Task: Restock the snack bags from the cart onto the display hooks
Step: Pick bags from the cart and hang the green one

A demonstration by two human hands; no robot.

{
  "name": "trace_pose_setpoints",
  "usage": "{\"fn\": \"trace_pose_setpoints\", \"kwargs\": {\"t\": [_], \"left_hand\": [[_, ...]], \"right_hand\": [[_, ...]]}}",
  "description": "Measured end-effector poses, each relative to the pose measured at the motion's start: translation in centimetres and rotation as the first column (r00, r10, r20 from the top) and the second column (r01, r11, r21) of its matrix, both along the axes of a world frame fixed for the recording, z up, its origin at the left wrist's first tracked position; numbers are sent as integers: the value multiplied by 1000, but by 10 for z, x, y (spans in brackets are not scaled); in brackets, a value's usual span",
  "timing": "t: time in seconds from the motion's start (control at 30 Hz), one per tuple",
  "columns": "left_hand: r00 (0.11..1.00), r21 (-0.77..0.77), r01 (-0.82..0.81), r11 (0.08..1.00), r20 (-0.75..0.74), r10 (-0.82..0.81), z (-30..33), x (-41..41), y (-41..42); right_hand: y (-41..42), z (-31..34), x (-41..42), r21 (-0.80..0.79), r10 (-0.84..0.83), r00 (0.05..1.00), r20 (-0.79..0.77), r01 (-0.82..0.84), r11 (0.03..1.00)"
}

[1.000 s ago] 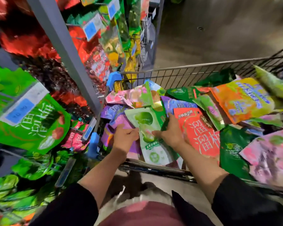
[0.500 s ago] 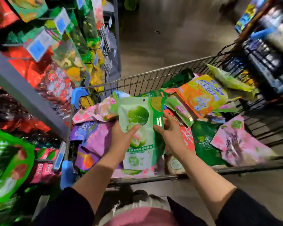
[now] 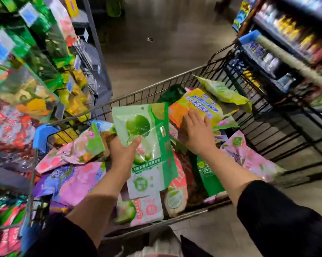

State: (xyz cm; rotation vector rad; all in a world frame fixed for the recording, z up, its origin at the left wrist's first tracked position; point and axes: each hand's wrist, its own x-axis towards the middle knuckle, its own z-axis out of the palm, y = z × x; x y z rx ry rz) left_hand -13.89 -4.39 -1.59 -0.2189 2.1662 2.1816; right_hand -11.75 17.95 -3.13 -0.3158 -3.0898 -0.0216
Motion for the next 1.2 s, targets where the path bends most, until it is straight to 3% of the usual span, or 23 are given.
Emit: {"fn": "trace_pose_setpoints", "kwargs": {"t": [0.1, 0.2, 0.33, 0.47, 0.5, 0.57, 0.6, 0.67, 0.73, 0.83, 0.97, 1.1, 1.2], "left_hand": [[996, -8, -52, 999, 77, 52, -11, -1, -12], [986, -7, -92, 996, 139, 93, -17, -1, -26], [987, 30, -114, 993, 120, 109, -11, -1, -36], [993, 28, -75, 997, 97, 72, -5, 5, -44], [994, 10, -50, 999, 98, 48, -6, 7, -46], [993, -44, -11, 999, 114, 16, -10, 13, -48], [992, -66, -5, 998, 122, 13, -12, 17, -48], [990, -84, -9, 996, 136, 20, -19, 24, -48], [987, -87, -25, 996, 155, 39, -24, 28, -49], [983, -112, -36, 993, 173, 56, -25, 28, -49], [985, -152, -27, 988, 166, 52, -26, 24, -46], [987, -197, -51, 979, 138, 80, -24, 28, -42], [989, -181, -91, 979, 100, 110, -24, 33, -41]], "right_hand": [[2, -15, 0, 17, -14, 1000, -27, 15, 1000], [9, -21, 4, -64, 27, 985, -168, -39, 997], [-2, -27, 31, -71, 254, 927, -276, -283, 957], [-44, -31, 67, -123, 489, 861, -144, -505, 854], [-50, -27, 68, -178, 450, 884, -128, -467, 866], [-53, -14, 60, -379, 178, 966, -190, -239, 894], [-49, -10, 53, -426, 10, 961, -277, -132, 895], [-31, -4, 34, -420, -271, 848, -455, 64, 905], [-13, 2, 14, -453, -430, 825, -366, 245, 857], [9, 1, -16, -359, -370, 902, -221, 277, 891], [23, 3, -39, -422, -345, 930, -130, 262, 868], [32, -1, -47, -579, -371, 929, 3, 304, 757], [34, -4, -47, -693, -342, 939, -26, 230, 683]]}}
